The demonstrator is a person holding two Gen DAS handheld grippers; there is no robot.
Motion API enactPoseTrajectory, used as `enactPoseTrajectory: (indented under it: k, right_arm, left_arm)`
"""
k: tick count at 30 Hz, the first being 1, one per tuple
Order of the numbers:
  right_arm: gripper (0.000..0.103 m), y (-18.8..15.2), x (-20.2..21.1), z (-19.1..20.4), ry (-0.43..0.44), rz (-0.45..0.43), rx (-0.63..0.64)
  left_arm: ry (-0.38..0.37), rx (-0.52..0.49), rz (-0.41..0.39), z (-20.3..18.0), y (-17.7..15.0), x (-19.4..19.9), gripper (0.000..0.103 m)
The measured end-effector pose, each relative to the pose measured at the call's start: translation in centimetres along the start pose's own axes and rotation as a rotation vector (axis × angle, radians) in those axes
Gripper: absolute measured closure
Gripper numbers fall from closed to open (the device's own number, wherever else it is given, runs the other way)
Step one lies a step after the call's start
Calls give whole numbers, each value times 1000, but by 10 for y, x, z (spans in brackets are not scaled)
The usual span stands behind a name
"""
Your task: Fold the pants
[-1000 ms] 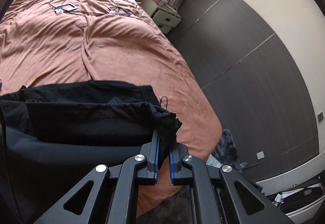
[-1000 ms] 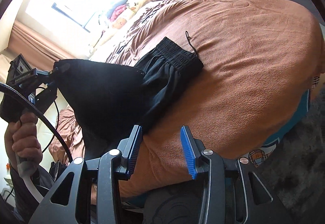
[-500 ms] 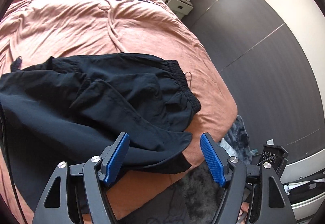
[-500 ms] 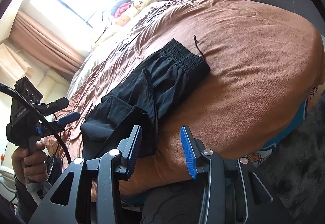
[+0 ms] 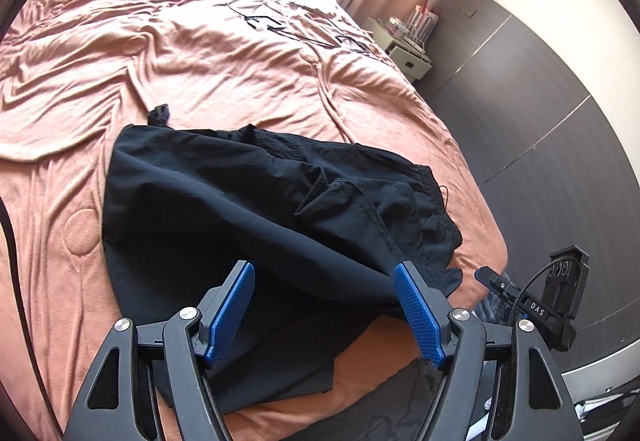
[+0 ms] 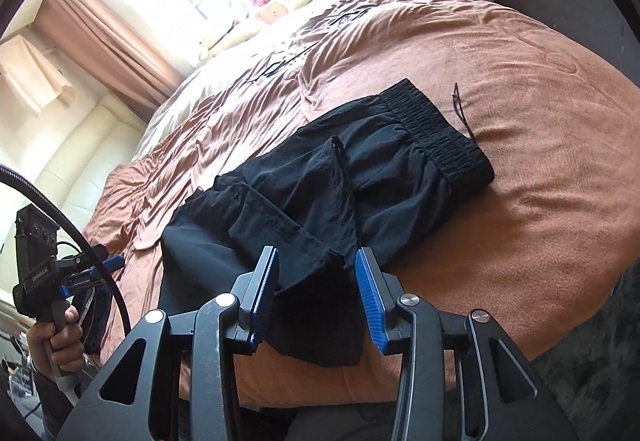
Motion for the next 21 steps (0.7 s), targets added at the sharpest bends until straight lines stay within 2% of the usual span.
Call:
enactPoseTrajectory:
  k: [7, 13, 21]
  right_arm:
    - [65, 9, -56, 41, 17, 112, 163]
    - [65, 17, -107, 80, 49, 234, 341]
    - [65, 27, -167, 114, 84, 369, 506]
  left_arm:
    - [78, 42, -63, 48, -4, 21, 29]
    - [154, 125, -107, 92, -17, 31, 29]
    - [221, 237, -95, 141, -44, 27, 29]
Point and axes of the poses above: each gripper's, at about its wrist camera, not at the fingertips, and x roughly against the way its jaws point, z to its left, y to its top, the point moved 8 cm from there along -x, roughly the way its jaws point, and after that the axes turned 15 degrees about -z, right-handed, at the moved point
